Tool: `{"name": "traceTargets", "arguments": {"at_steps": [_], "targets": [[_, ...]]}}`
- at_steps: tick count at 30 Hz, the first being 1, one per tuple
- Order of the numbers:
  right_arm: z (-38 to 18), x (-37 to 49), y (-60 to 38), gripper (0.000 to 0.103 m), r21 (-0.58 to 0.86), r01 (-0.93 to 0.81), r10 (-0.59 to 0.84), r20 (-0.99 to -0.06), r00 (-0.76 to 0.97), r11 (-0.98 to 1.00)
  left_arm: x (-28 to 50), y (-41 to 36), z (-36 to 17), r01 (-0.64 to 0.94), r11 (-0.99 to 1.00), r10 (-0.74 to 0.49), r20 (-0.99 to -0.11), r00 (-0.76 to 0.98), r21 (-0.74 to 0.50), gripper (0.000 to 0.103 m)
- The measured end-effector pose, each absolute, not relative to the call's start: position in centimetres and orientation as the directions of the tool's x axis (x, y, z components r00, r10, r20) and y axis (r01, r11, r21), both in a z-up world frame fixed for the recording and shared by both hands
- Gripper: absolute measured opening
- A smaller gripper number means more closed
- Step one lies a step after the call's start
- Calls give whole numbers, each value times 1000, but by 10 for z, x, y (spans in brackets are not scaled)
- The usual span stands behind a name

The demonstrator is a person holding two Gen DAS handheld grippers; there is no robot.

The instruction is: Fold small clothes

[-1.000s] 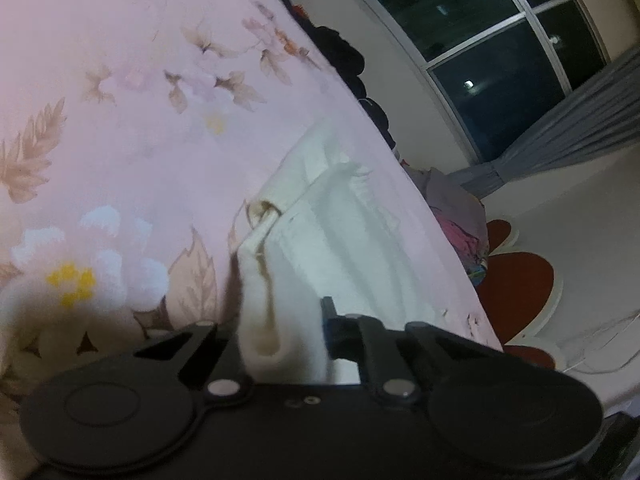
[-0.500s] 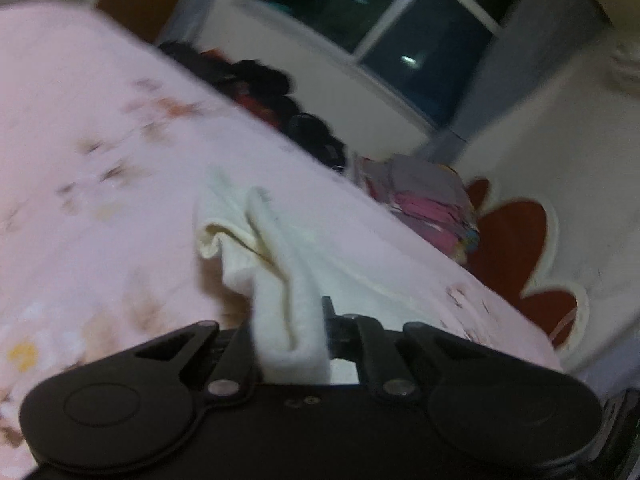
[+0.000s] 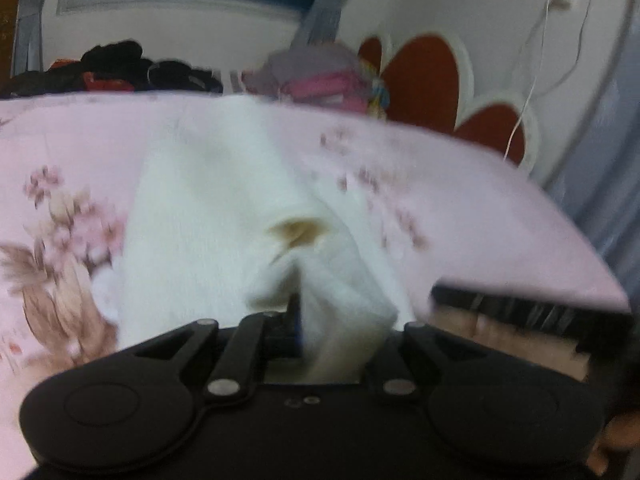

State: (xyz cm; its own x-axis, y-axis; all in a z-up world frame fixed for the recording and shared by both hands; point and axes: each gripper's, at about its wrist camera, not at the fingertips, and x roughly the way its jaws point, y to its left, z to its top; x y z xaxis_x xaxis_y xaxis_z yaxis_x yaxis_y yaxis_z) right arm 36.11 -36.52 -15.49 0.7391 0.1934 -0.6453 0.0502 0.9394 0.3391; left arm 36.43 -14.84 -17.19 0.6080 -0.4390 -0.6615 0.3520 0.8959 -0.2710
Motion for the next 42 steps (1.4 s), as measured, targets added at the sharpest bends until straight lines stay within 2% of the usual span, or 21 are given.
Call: {"name": "traceTargets", "arguments": {"at_steps": [3,5,8,9,10,11,12,17,18,19,21,24,27,28,29,33,35,42], "targets": [[-153,358,-376,27,381,55,220,-639,737,923,352,-154,-176,393,881,-461,-662,591,-263,23],[-151,359,-377,27,404,47,241,-632,736,914,344,-157,-172,421,874,-466,-665,583,-243,26],[-147,363,-376,27,447,27,286,-615,735,894,332,-147,-166,428,859,-495,-669,554,-281,38],[-147,364,-375,33,459,18,300,-609,734,888,330,-142,-164,430,856,-499,-673,546,-286,48],[-146,366,-373,57,470,10,312,-601,736,883,327,-137,-162,436,853,-502,-676,540,-286,59],[-143,366,-370,70,476,0,319,-589,742,879,327,-135,-157,443,851,-503,-676,538,-281,62],[-143,369,-367,76,479,-16,329,-577,748,878,321,-128,-153,451,850,-504,-672,543,-273,63],[-147,389,-348,76,503,-62,388,-578,718,862,315,-92,-137,391,877,-471,-658,588,-279,63],[-151,395,-344,74,504,-62,393,-585,709,861,319,-87,-134,366,886,-458,-654,602,-283,63],[-155,399,-341,65,505,-62,398,-592,701,861,324,-80,-132,339,895,-444,-648,618,-290,63],[-163,408,-336,56,516,-61,413,-604,681,854,335,-67,-129,283,910,-414,-642,645,-303,63],[-179,422,-333,56,515,-39,408,-628,663,856,354,-52,-129,204,929,-363,-645,672,-310,62],[-183,428,-336,54,554,-31,430,-609,667,832,366,-41,-132,160,931,-345,-646,681,-330,62],[-184,430,-335,39,558,-31,435,-610,662,829,369,-39,-132,154,931,-343,-646,682,-331,62],[-185,431,-334,33,563,-31,444,-616,651,826,371,-38,-133,150,932,-338,-647,684,-329,62],[-186,437,-330,32,560,-25,442,-625,644,828,384,-33,-137,136,933,-332,-651,683,-334,62],[-185,439,-327,15,553,-29,440,-629,641,833,391,-32,-140,119,930,-333,-657,676,-348,62],[-160,425,-328,11,442,-42,338,-617,710,896,407,-44,-145,140,918,-365,-652,664,-371,62]]}}
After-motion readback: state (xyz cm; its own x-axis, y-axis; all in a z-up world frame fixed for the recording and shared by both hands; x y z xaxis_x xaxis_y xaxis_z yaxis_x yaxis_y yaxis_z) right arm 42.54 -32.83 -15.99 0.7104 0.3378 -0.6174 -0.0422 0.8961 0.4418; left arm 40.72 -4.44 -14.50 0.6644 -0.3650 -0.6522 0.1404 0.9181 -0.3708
